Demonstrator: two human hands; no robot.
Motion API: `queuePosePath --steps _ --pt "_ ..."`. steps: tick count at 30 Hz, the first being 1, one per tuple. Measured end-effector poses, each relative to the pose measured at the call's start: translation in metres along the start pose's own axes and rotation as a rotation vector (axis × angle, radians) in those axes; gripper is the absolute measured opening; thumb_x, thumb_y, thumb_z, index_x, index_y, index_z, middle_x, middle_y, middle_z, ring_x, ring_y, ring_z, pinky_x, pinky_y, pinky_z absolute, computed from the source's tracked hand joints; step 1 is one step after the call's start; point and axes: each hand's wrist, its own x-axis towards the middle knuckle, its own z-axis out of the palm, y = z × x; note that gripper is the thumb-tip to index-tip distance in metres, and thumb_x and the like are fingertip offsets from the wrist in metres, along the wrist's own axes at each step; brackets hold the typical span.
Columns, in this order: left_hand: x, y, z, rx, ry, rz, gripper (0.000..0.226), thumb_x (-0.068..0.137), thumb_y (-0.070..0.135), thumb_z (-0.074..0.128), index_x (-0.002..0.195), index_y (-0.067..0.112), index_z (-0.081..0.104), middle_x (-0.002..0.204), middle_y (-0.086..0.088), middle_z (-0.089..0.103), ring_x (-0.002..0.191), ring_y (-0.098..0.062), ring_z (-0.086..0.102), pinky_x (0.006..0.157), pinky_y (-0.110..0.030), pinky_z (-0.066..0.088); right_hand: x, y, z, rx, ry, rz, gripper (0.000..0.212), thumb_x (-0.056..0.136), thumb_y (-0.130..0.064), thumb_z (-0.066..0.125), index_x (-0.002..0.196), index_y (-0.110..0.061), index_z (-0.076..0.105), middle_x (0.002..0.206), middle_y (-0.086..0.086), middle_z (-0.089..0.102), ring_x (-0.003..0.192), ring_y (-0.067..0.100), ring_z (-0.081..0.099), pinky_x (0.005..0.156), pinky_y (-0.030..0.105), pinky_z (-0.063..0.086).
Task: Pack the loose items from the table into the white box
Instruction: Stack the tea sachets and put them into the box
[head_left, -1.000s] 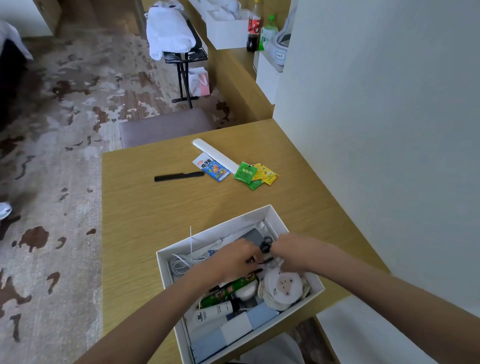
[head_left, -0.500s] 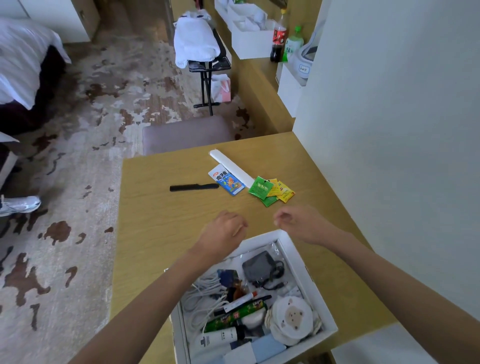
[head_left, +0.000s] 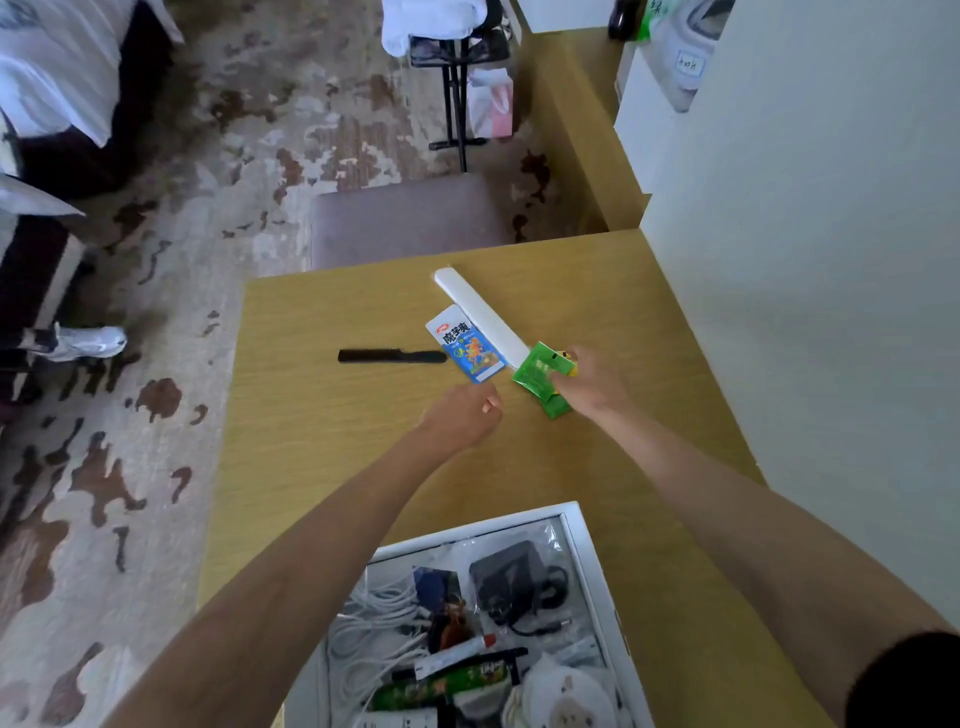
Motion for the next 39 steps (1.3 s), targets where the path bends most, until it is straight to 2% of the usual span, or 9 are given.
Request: queuePosePath --steps 6,13,15,21,26,30,33,36,39 --pt "0.016 -0.008 0.008 0.042 -0.019 -0.065 0.022 0.089 0.024 0.049 0.105 0.02 0.064 0.112 -0.002 0.066 0.104 -0.022 0.06 0.092 -0.041 0.049 0.036 -0.005 0.017 -0.27 -0.089 -0.046 0.063 0.075 -0.042 0.076 0.123 -0.011 0.051 0.127 0.012 0.058 0.124 0.033 0.044 0.096 0.043 0.043" --pt "0.042 0.004 0.007 0.077 -0.033 -0.063 0.025 0.092 0.023 0.045 0.108 0.016 0.062 0.115 -0.006 0.064 0.106 -0.026 0.059 0.091 -0.045 0.049 0.048 0.021 0.022 -0.315 -0.133 -0.066 0.05 0.072 -0.043 0.078 0.112 -0.018 0.063 0.122 0.007 0.059 0.12 0.03 0.046 0.099 0.041 0.039" --pt "0.05 0.012 0.008 0.074 -0.006 -0.059 0.024 0.092 0.023 0.043 0.107 0.017 0.062 0.113 -0.006 0.064 0.105 -0.029 0.059 0.09 -0.046 0.05 0.05 0.028 0.022 -0.223 -0.143 -0.066 0.032 0.072 -0.043 0.078 0.093 -0.021 0.068 0.112 0.001 0.064 0.114 0.024 0.05 0.098 0.038 0.038" --pt "0.079 0.035 0.019 0.185 0.085 0.007 0.03 0.091 0.014 0.039 0.112 0.017 0.06 0.115 -0.008 0.061 0.106 -0.031 0.058 0.085 -0.047 0.05 0.044 0.051 0.003 0.445 -0.145 0.012 0.015 0.081 -0.021 0.075 0.074 -0.022 0.062 0.072 -0.008 0.061 0.07 0.01 0.057 0.059 0.016 0.043" --pt "0.107 0.051 0.039 0.363 0.045 0.054 0.029 0.091 0.014 0.042 0.118 0.008 0.052 0.121 -0.013 0.054 0.112 -0.036 0.053 0.076 -0.042 0.041 0.035 0.08 -0.021 0.607 0.03 0.132 0.008 0.087 -0.011 0.066 0.081 -0.015 0.067 0.071 -0.007 0.064 0.063 0.004 0.056 0.062 0.019 0.044" --pt "0.126 0.056 0.048 0.415 -0.035 0.087 0.048 0.089 0.033 0.058 0.129 0.01 0.043 0.131 -0.011 0.048 0.125 -0.029 0.042 0.09 -0.046 0.045 0.027 0.093 -0.031 0.668 0.07 0.191 0.006 0.09 -0.006 0.061 0.09 -0.006 0.068 0.07 -0.006 0.062 0.054 -0.004 0.054 0.046 0.004 0.037" --pt "0.137 0.06 0.05 0.461 -0.05 0.086 0.057 0.086 0.038 0.064 0.131 0.011 0.041 0.133 -0.011 0.048 0.127 -0.029 0.042 0.094 -0.046 0.043 0.025 0.098 -0.032 0.7 0.08 0.199 0.006 0.09 -0.005 0.062 0.091 -0.004 0.068 0.07 -0.005 0.061 0.048 -0.01 0.053 0.047 0.006 0.037" --pt "0.143 0.061 0.049 0.462 -0.009 0.094 0.057 0.083 0.032 0.069 0.13 0.011 0.043 0.132 -0.011 0.049 0.126 -0.03 0.043 0.094 -0.044 0.042 0.023 0.1 -0.033 0.705 0.053 0.243 0.006 0.089 -0.013 0.064 0.085 -0.016 0.068 0.077 -0.004 0.065 0.064 0.002 0.055 0.061 0.02 0.042" --pt "0.143 0.054 0.053 0.434 0.05 0.068 0.045 0.081 0.02 0.066 0.123 0.01 0.052 0.127 -0.011 0.054 0.125 -0.03 0.041 0.09 -0.043 0.043 0.016 0.103 -0.03 0.754 0.03 0.263 0.011 0.089 -0.015 0.065 0.081 -0.021 0.066 0.082 -0.002 0.068 0.067 0.009 0.057 0.059 0.024 0.043"
